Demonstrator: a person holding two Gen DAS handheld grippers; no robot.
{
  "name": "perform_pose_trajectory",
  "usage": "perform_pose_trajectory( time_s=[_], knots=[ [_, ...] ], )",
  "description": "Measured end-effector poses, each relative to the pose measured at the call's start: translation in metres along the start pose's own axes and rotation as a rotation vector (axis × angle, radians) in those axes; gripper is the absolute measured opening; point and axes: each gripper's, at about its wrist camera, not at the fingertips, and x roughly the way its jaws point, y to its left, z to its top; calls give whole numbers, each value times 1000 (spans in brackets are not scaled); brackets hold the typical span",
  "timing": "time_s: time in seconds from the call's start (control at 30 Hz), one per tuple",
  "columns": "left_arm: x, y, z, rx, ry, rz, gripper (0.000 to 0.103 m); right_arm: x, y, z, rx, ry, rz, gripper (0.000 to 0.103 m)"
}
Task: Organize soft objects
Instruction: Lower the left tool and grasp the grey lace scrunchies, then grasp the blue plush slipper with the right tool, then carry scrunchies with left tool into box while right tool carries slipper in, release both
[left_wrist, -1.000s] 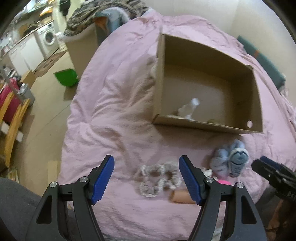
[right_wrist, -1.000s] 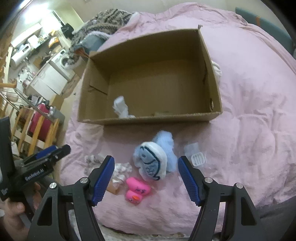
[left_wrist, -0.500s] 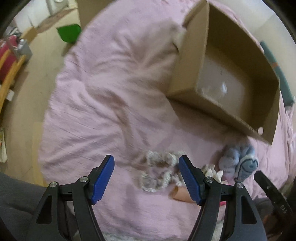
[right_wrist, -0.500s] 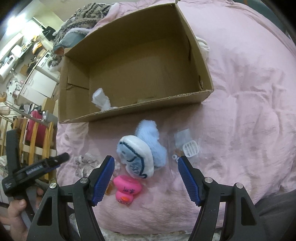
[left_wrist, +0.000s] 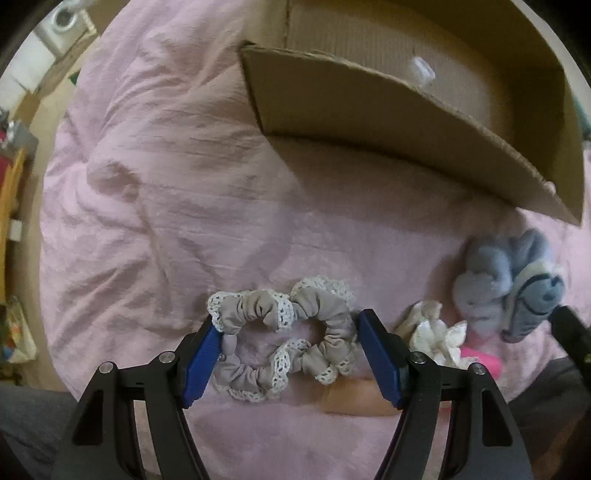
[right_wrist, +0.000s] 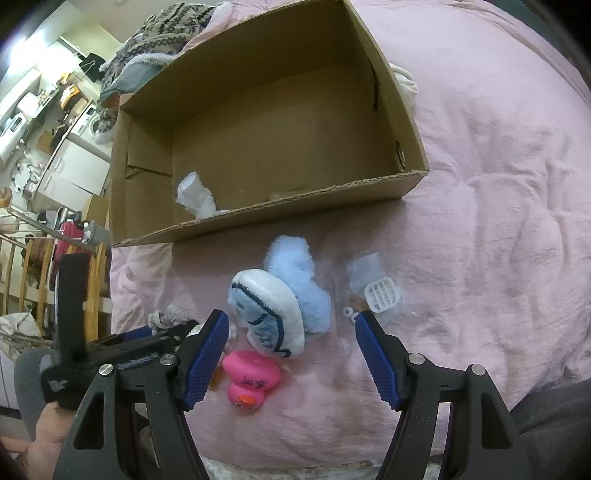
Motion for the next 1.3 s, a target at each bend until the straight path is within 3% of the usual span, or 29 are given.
perform_pose_trajectory(
  time_s=[0.03,0.1,0.23,0.27,0.47,0.6,0.7,0.8,0.87,0.97,1.07,1.2,1.3],
  knots=[
    [0,-1,0,1,-6,5,69,-1,0,0,-1,-2,-2,75],
    [-2,2,0,-9,-18,9,58,-2,-3,0,6,-5,0,75],
    [-8,12,-1,-23,-36,20,18,-7,-14,2,63,-20,39,75],
    [-11,15,-1,-30,-42,11,16,-9,-18,3,83,-26,56,75],
    [-37,20,-9,-40,-131,6,15,-13,-31,7,171,-42,177,75],
    [-62,23,-21,-27,-194,-25,15,-4,-27,10,173,4,237,75],
    [-69,22,-25,-7,-208,-45,15,13,-17,13,126,60,192,75],
    [-73,19,-28,8,-217,-42,15,34,3,17,32,115,91,75],
    [-71,13,-20,15,-218,-37,15,43,14,17,-44,116,7,75],
    [-65,10,-18,19,-206,-41,15,52,22,14,-94,124,-24,74],
    [-60,9,-15,12,-191,-41,15,56,25,12,-124,132,-25,45],
    [-60,10,-14,7,-199,-38,15,48,27,9,-153,112,-13,31],
    [-65,13,-15,-7,-213,-44,15,32,27,6,-152,85,20,31]
  ],
)
